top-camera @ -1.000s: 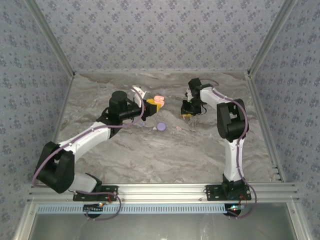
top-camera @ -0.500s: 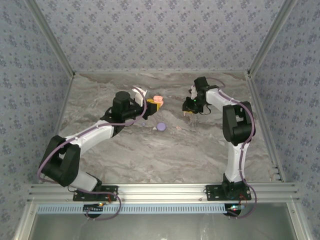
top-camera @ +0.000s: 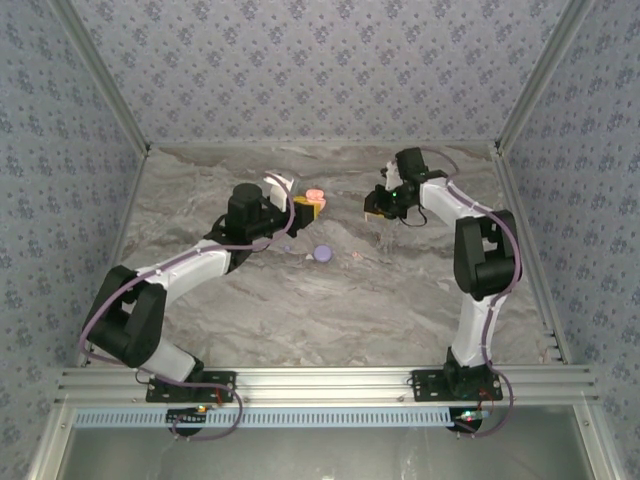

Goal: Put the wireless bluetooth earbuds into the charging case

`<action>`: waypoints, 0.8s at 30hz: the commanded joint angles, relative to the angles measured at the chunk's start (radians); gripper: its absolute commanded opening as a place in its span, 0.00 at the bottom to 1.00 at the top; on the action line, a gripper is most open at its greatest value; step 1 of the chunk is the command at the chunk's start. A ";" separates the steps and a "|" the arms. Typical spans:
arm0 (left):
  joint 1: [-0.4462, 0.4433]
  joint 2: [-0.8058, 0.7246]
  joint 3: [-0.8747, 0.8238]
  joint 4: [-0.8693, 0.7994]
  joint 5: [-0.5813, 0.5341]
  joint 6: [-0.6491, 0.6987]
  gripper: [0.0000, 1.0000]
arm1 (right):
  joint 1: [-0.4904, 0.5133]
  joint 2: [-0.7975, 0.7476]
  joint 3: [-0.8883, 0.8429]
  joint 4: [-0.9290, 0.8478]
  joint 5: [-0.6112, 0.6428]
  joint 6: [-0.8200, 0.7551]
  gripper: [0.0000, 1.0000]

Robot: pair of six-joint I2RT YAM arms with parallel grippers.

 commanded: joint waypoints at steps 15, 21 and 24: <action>-0.004 0.024 -0.040 0.218 -0.043 -0.064 0.09 | 0.028 -0.256 -0.007 0.115 -0.124 0.034 0.25; -0.012 0.026 -0.056 0.296 -0.052 -0.085 0.09 | 0.065 -0.316 0.018 0.142 -0.117 0.026 0.25; -0.023 0.028 -0.056 0.318 -0.048 -0.083 0.09 | 0.088 -0.333 0.025 0.170 -0.123 0.026 0.25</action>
